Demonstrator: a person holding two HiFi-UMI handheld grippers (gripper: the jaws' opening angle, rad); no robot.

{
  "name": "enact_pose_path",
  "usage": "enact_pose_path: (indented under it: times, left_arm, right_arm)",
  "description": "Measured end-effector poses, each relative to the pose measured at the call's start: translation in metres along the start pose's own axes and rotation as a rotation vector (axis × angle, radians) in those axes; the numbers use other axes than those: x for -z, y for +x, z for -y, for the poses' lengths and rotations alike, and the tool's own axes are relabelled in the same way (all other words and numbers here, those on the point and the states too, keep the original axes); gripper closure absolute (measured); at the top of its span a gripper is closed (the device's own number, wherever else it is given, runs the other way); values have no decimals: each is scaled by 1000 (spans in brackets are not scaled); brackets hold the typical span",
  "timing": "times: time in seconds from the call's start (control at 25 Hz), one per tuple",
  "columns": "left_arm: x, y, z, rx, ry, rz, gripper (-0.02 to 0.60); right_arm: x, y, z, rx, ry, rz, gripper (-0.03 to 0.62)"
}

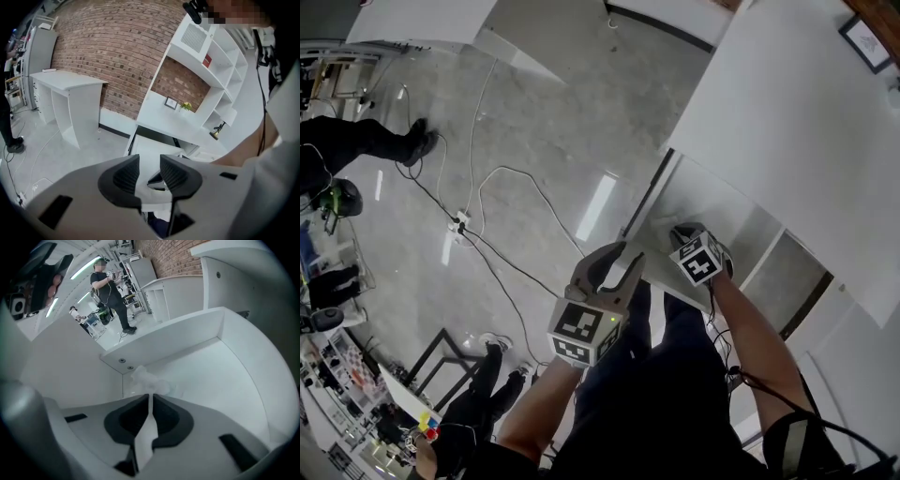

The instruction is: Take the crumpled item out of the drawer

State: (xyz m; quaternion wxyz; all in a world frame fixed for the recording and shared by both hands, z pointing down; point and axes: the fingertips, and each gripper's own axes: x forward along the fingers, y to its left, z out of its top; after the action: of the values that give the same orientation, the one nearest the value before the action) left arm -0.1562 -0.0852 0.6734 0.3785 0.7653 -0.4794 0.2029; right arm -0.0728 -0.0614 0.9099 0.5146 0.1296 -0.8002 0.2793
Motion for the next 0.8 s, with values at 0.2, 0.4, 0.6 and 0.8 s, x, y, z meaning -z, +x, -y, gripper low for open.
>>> enact_pose_path:
  times: [0.2, 0.4, 0.6, 0.8]
  left_arm:
    - [-18, -1, 9, 26, 28, 32, 449]
    - [-36, -8, 28, 41, 25, 53, 449]
    - [-58, -15, 43, 57, 47, 83, 449]
    - [-96, -20, 63, 100, 93, 145, 449]
  right_arm:
    - [-16, -32, 9, 57, 28, 66, 577]
    - [-33, -79, 12, 93, 48, 143, 577]
    - [-61, -140, 16, 159, 63, 263, 577]
    - [-86, -207, 31, 261, 77, 392, 577]
